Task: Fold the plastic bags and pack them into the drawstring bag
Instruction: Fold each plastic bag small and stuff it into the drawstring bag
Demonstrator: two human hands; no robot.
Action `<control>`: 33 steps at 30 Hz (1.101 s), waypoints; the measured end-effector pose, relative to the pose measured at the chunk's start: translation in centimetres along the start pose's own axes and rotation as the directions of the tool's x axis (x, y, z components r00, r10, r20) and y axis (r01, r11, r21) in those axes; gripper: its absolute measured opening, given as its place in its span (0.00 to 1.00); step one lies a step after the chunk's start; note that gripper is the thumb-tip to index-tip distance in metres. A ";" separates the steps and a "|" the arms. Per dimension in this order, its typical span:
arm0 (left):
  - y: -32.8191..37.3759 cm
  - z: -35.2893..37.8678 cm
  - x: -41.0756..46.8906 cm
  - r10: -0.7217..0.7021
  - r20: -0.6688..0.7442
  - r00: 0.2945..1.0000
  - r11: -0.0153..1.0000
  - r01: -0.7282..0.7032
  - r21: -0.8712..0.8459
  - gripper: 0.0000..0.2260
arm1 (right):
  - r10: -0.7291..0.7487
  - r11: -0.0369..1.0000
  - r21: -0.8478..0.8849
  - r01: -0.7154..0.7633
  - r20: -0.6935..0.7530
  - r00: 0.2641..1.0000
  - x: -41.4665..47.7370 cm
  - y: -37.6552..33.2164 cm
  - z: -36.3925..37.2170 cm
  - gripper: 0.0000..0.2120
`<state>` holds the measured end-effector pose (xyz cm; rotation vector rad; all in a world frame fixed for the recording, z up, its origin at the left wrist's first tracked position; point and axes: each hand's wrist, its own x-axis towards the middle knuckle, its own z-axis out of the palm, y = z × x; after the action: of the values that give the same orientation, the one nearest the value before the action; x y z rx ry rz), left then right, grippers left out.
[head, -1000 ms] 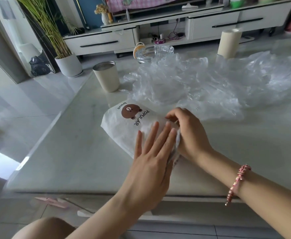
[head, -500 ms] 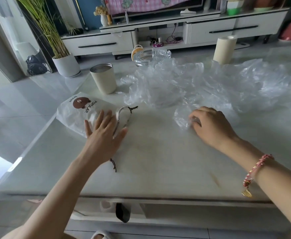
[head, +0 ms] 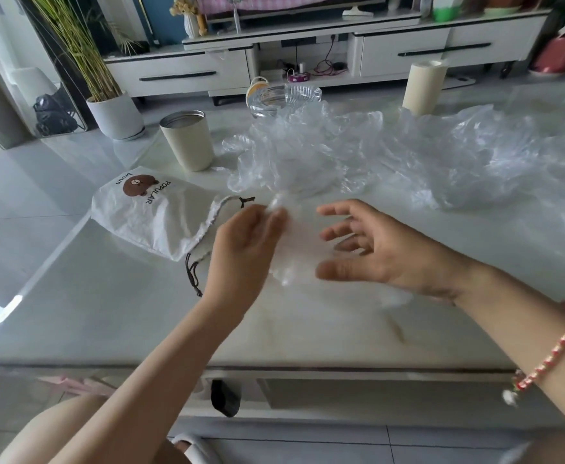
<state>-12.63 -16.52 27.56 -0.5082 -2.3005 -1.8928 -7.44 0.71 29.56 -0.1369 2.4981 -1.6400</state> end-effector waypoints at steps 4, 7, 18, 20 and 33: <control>-0.5 -0.2 0.2 -0.288 -0.090 0.954 0.941 0.264 -0.211 0.13 | -0.067 0.978 -0.206 0.029 -0.176 0.982 -1.1 1.1 0.7 0.26; -0.6 0.1 0.5 -0.335 -0.153 0.930 0.938 0.315 -0.143 0.16 | -0.041 0.992 0.105 0.076 -0.304 0.952 -1.3 1.5 1.0 0.06; -2.5 1.2 0.0 -0.293 -0.045 0.955 0.911 0.293 0.290 0.15 | 0.310 0.950 0.244 -0.193 -0.690 0.654 -0.8 3.9 -1.6 0.16; -2.5 0.9 0.3 -0.284 -0.026 0.958 0.897 0.275 0.347 0.16 | -0.165 0.952 -0.287 -0.105 -0.771 0.616 -1.4 3.2 -1.4 0.18; -2.7 1.6 -0.2 -0.308 0.025 0.951 0.850 0.263 0.457 0.11 | 0.052 0.965 -0.163 -0.205 -0.648 0.759 1.7 6.0 -2.0 0.07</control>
<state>-13.12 -15.48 24.66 -0.2092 -2.8953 -1.3684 -9.43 4.63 24.71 0.6856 3.0842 -1.5163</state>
